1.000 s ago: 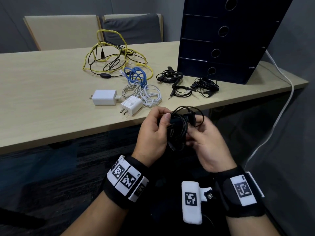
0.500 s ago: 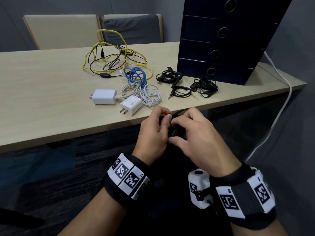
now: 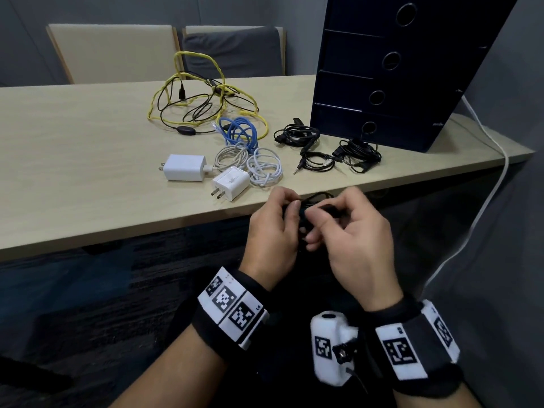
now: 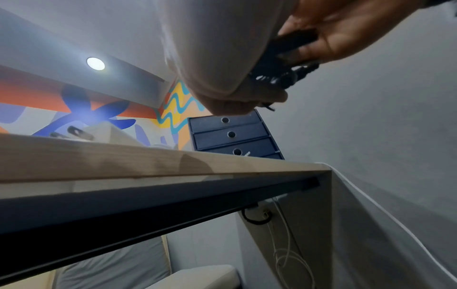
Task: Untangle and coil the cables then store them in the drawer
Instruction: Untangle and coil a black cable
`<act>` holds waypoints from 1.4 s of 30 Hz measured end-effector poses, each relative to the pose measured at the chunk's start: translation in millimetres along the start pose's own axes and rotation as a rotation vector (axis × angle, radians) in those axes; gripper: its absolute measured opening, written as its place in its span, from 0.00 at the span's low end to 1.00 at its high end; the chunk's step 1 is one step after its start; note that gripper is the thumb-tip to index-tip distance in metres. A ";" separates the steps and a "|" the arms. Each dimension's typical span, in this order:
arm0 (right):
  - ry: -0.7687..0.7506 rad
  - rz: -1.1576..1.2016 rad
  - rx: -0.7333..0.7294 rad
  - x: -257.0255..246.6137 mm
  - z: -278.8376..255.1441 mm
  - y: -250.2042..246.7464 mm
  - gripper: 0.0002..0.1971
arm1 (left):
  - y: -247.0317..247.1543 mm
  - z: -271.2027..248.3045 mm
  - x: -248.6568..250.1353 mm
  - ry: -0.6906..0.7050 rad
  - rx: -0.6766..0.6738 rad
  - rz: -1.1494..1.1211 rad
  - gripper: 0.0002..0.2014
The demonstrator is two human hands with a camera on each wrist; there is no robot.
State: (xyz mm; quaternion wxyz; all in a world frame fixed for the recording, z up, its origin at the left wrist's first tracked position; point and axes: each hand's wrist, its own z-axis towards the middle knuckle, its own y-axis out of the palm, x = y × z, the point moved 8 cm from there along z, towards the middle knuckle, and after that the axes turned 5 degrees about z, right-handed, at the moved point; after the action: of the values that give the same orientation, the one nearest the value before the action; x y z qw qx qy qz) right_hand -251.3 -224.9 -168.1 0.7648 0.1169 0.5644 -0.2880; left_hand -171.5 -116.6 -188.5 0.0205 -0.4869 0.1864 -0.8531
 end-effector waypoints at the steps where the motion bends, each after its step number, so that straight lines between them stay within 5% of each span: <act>1: 0.096 0.108 0.045 8.6 -0.6 -0.2 0.10 | 1.5 -1.6 -2.7 -0.008 0.008 -0.003 0.04; 4: 0.277 0.444 0.063 24.8 -4.4 5.6 0.10 | 2.0 -3.5 -12.8 -0.024 0.019 -0.007 0.06; 8: 0.430 0.858 -0.108 14.0 -7.6 11.0 0.06 | 3.5 -3.5 -22.0 -0.062 -0.023 -0.038 0.06; 12: 0.281 0.850 -0.032 -3.7 10.7 -25.6 0.05 | 3.7 0.2 -30.1 -0.172 -0.039 -0.203 0.09; 16: 0.160 0.749 0.089 8.8 23.8 -73.6 0.04 | -13.4 10.7 -29.6 -0.142 0.031 -0.236 0.09; 21: 0.147 0.698 0.030 48.6 21.1 -80.2 0.11 | -17.4 13.8 -21.5 -0.132 0.048 -0.307 0.09; 26: 0.095 0.530 -0.137 59.5 13.6 -68.0 0.17 | -18.7 15.5 -19.3 -0.190 0.033 -0.473 0.09; 28: 0.066 0.343 -0.164 62.5 15.3 -63.2 0.12 | -16.2 15.4 -13.8 -0.190 -0.004 -0.527 0.08; 31: -0.010 0.022 -0.227 66.2 13.7 -43.7 0.20 | -10.7 13.9 -3.2 -0.175 -0.043 -0.553 0.08; 36: -0.165 -0.399 -0.109 70.3 13.2 -22.6 0.09 | -10.3 17.0 0.3 -0.148 -0.019 -0.510 0.08; 39: -0.088 -0.707 -0.110 81.9 11.7 -16.3 0.06 | -12.2 15.4 1.9 -0.097 -0.024 -0.412 0.06; 42: 0.056 -0.737 -0.245 81.0 8.3 -7.3 0.04 | -11.7 13.3 -1.1 -0.093 -0.044 -0.365 0.07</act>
State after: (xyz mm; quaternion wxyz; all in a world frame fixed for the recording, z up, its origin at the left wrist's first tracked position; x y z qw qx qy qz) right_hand -232.9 -259.9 -239.6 0.6027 -0.1781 0.6195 -0.4704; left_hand -158.0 -109.5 -179.4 -0.1367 -0.5517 0.1122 -0.8151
